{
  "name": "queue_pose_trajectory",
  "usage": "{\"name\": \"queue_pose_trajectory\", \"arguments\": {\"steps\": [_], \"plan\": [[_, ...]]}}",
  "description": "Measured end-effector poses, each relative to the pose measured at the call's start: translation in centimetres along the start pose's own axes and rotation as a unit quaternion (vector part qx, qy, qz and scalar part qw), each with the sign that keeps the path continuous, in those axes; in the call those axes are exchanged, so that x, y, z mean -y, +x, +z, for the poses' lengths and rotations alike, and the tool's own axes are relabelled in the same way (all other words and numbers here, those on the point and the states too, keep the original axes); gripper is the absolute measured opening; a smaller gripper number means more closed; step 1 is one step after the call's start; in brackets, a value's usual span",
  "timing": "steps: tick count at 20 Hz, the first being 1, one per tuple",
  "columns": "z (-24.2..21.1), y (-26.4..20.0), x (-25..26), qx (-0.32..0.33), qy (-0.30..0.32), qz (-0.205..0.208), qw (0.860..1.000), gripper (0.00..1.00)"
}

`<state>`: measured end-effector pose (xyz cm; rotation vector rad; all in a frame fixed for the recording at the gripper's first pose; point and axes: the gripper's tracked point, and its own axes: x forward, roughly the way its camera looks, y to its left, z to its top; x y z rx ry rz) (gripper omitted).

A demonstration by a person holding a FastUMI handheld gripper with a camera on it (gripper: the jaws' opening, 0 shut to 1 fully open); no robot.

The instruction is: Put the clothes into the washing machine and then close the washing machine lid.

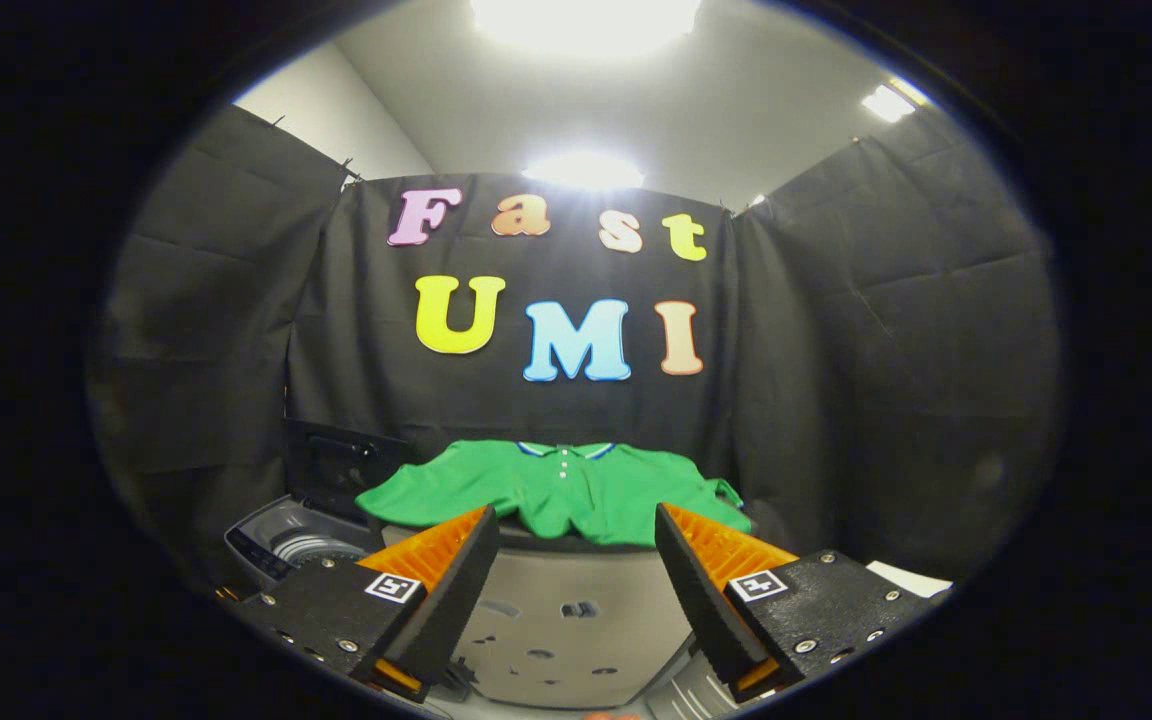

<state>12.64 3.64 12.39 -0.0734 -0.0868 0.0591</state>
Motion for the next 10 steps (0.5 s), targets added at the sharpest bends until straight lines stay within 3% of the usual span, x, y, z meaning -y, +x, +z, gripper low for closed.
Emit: {"name": "queue_pose_trajectory", "arguments": {"steps": [6,10], "plan": [[4.8,8.2,-1.9,0.017,-0.017,0.018,1.0,0.96],[5.4,12.5,-2.7,-0.012,-0.025,0.023,0.999,0.96]]}}
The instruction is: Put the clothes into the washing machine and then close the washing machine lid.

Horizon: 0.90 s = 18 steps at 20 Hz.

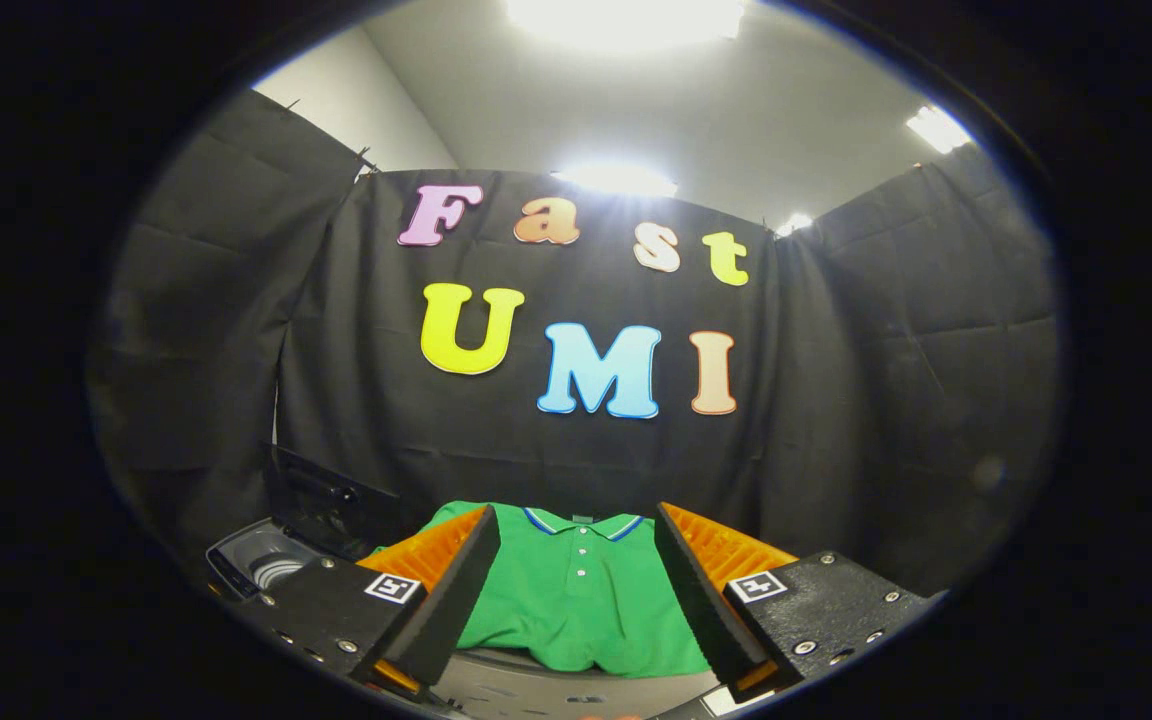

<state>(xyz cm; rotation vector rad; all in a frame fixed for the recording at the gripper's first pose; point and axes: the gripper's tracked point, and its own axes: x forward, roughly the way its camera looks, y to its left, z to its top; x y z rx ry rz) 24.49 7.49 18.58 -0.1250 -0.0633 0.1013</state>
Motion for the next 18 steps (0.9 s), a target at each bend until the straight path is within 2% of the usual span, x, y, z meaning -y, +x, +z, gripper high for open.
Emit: {"name": "queue_pose_trajectory", "arguments": {"steps": [6,10,13,18], "plan": [[-4.6,5.1,0.0,-0.126,0.053,0.004,0.991,0.96],[-9.4,6.6,0.4,-0.198,0.038,-0.01,0.979,0.96],[-12.1,6.8,-0.2,-0.241,0.05,-0.005,0.969,0.96],[-14.1,6.8,-0.2,-0.284,0.039,-0.002,0.958,0.96]]}}
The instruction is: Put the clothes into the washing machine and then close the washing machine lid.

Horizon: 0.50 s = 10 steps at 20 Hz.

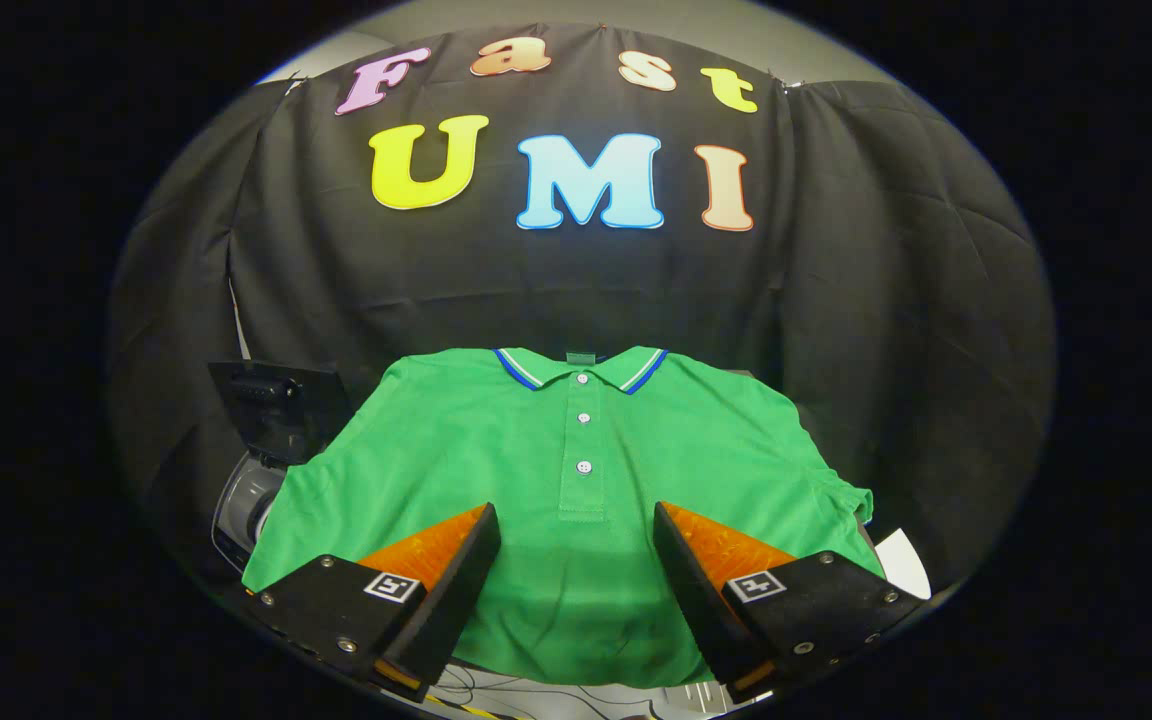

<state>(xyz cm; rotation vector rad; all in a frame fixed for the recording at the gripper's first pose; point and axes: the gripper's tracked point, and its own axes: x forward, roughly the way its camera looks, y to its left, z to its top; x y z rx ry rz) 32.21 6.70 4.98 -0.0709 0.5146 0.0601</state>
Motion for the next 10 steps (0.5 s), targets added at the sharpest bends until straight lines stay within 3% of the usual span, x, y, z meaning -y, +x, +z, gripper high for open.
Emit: {"name": "queue_pose_trajectory", "arguments": {"steps": [5,7,9,10], "plan": [[-0.6,0.3,-0.2,-0.02,0.025,0.026,0.999,0.95],[-0.5,0.6,-0.9,-0.017,0.006,0.042,0.999,0.93],[-0.7,0.6,-1.3,-0.017,-0.001,0.053,0.998,0.81],[-0.7,0.7,-1.2,-0.022,0.002,0.052,0.998,0.69]]}}
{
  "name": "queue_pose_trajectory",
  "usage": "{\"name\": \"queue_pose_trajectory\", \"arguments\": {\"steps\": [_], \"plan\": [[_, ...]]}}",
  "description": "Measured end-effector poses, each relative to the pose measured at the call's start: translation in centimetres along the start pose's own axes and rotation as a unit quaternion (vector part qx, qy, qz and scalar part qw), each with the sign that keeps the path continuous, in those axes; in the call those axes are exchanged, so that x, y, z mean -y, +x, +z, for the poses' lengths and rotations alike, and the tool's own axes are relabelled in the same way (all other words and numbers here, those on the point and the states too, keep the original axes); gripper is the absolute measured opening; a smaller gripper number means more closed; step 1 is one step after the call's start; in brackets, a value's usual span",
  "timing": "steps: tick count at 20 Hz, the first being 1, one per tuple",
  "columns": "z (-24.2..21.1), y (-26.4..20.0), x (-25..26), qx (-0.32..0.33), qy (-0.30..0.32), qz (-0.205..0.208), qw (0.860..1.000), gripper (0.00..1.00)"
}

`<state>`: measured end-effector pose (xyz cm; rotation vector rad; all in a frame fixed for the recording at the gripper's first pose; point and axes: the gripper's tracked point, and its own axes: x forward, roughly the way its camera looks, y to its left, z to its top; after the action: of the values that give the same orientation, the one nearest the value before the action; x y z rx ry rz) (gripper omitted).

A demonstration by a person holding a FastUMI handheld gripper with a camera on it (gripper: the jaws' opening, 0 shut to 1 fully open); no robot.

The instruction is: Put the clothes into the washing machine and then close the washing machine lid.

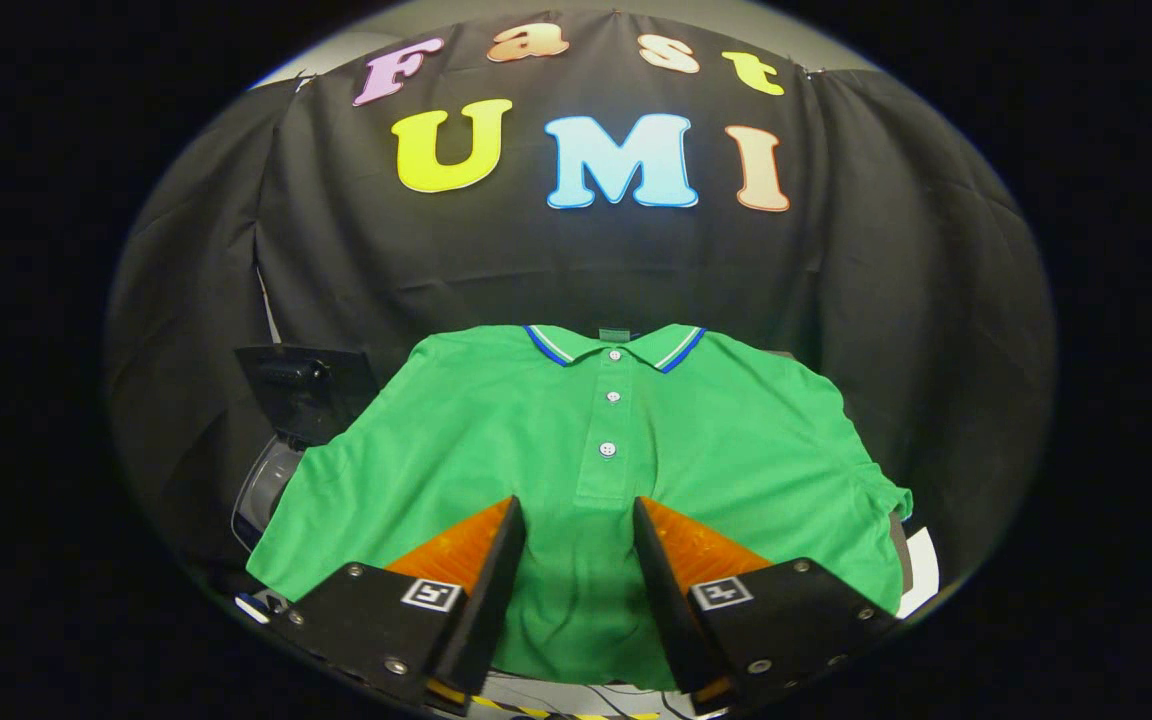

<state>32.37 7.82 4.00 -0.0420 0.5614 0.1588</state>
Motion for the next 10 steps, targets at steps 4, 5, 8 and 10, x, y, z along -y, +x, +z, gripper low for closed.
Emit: {"name": "queue_pose_trajectory", "arguments": {"steps": [4,5,8,10], "plan": [[0.4,0.1,0.5,-0.02,0.029,0.009,0.999,0.05],[0.2,0.4,0.5,-0.027,0.035,0.013,0.999,0.01],[0.7,0.0,0.5,-0.03,0.037,0.012,0.999,0.0],[1.2,-0.3,0.6,-0.027,0.044,0.007,0.999,0.0]]}}
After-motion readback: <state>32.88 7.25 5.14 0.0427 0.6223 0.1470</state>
